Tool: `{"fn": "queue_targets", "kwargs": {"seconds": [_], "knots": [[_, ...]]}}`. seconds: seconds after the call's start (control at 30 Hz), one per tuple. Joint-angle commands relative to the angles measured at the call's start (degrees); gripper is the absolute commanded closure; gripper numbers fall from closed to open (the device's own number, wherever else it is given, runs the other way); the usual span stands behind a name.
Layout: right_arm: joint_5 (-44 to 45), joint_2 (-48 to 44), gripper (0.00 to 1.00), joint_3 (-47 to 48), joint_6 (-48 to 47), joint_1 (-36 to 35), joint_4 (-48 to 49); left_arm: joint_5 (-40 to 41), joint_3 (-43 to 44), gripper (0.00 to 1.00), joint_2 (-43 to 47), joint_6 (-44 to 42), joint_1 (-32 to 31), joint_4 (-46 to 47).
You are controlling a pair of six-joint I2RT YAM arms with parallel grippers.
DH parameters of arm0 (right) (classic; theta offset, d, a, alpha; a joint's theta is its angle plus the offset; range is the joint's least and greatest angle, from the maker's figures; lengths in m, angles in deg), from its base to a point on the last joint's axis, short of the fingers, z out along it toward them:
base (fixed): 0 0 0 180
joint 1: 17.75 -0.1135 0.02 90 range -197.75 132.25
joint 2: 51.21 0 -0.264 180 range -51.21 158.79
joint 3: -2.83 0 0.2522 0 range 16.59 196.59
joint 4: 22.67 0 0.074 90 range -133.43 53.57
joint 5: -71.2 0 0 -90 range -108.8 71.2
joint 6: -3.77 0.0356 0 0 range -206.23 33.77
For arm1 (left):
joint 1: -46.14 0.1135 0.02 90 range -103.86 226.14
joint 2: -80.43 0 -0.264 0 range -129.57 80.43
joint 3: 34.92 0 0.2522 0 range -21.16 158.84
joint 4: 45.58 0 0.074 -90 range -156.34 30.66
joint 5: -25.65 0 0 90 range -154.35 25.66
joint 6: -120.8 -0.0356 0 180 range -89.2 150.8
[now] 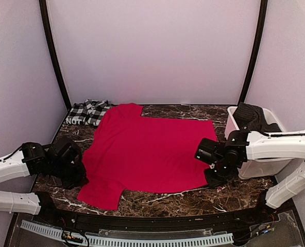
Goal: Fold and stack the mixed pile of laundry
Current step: Fold the flattened T-shirt at the center of the board.
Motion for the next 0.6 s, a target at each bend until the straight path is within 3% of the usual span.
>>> {"fn": "queue_targets", "kwargs": {"seconds": [0.0,0.3,0.57], "knots": [[2.93,-1.62,1.00,1.51,-0.46,2.31,-1.63,2.82,5.47,1.00,-3.73,-4.64,1.39,1.04],[4.86,-2.46,1.00,4.34,-1.41,8.16,0.13,1.19,13.08,1.00,-12.44,-13.05,10.09,8.75],[7.51,5.53,1.00,9.28,-8.76,15.62,6.36,0.81,21.68,1.00,-24.55,-18.25,15.89,15.35]]}}
